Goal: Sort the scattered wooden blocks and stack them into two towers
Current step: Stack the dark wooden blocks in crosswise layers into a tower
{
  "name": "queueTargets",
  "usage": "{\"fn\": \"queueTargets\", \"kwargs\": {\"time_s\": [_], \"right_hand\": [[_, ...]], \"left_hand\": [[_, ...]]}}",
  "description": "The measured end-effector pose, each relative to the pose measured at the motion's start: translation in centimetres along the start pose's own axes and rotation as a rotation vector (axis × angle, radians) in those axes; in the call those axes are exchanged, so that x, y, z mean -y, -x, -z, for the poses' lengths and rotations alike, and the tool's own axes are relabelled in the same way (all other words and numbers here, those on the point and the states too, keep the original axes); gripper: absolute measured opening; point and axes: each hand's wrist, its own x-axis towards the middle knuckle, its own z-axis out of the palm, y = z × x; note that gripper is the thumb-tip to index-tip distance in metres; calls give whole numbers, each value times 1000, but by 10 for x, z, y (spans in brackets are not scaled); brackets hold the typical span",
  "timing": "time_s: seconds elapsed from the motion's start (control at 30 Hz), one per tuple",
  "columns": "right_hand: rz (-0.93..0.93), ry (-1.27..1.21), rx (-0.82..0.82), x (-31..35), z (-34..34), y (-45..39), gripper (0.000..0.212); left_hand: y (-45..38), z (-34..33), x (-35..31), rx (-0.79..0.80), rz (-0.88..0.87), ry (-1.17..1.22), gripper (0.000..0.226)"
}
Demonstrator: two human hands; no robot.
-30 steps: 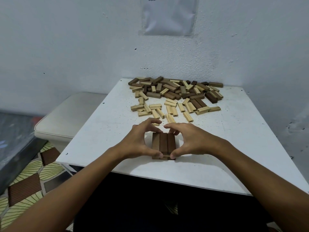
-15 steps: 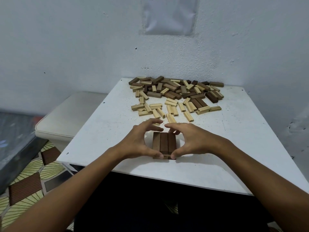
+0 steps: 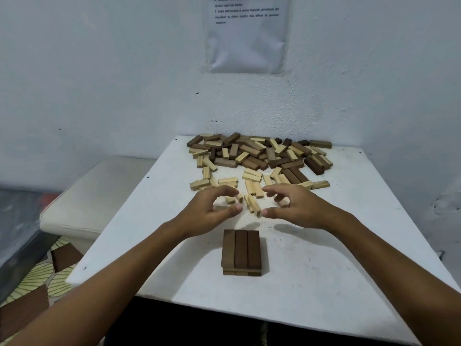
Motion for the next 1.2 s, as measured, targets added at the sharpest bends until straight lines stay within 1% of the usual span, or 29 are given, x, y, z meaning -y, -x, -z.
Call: {"fn": "queueTargets", "kwargs": {"time_s": [0.1,0.17,0.23,0.3,0.37,0.47,0.57,0.67,0.73,0.83,0.93,1.03,1.1,1.2], "right_hand": [[-41,26,-101,-26,15,-20,51],[-66,42,-176,-46,25,-34,41],[-81,61,-248,-68,35,-47,32],[-104,104,-280,-84,40,-56,33],[-112,151,-254,-96,45,-65,38],[-94,169,-135,-107,46,-74,44],[-107,270,-64,-114,46,-76,46],[-137,312,-118,-119,48,-75,43],[-159,270,-191,-117,48,-75,40],[-198,207,-266,-112,47,-79,31],[-231,144,-323,-110,46,-83,20],[-231,63,-397,-112,46,-86,16],[-230,-16,-412,-114,47,-87,19],[-221,-46,-388,-115,51,-89,43]], "left_hand": [[-31,-5,2,25,-26,-77,50],[-53,-12,3,68,-63,-146,44],[-79,-23,1,118,-102,-197,45],[-102,-37,-4,170,-129,-251,45],[-126,-53,-11,205,-199,-328,44],[-153,-70,-23,256,-323,-465,43],[-169,-79,-22,303,-366,-587,44],[-174,-80,-17,257,-380,-551,42],[-175,-79,-14,193,-404,-472,36],[-179,-81,-16,143,-354,-395,35],[-188,-85,-16,150,-294,-364,33],[-195,-87,-15,165,-265,-323,30],[-197,-87,-14,157,-257,-313,30],[-196,-88,-13,104,-296,-277,35]]}}
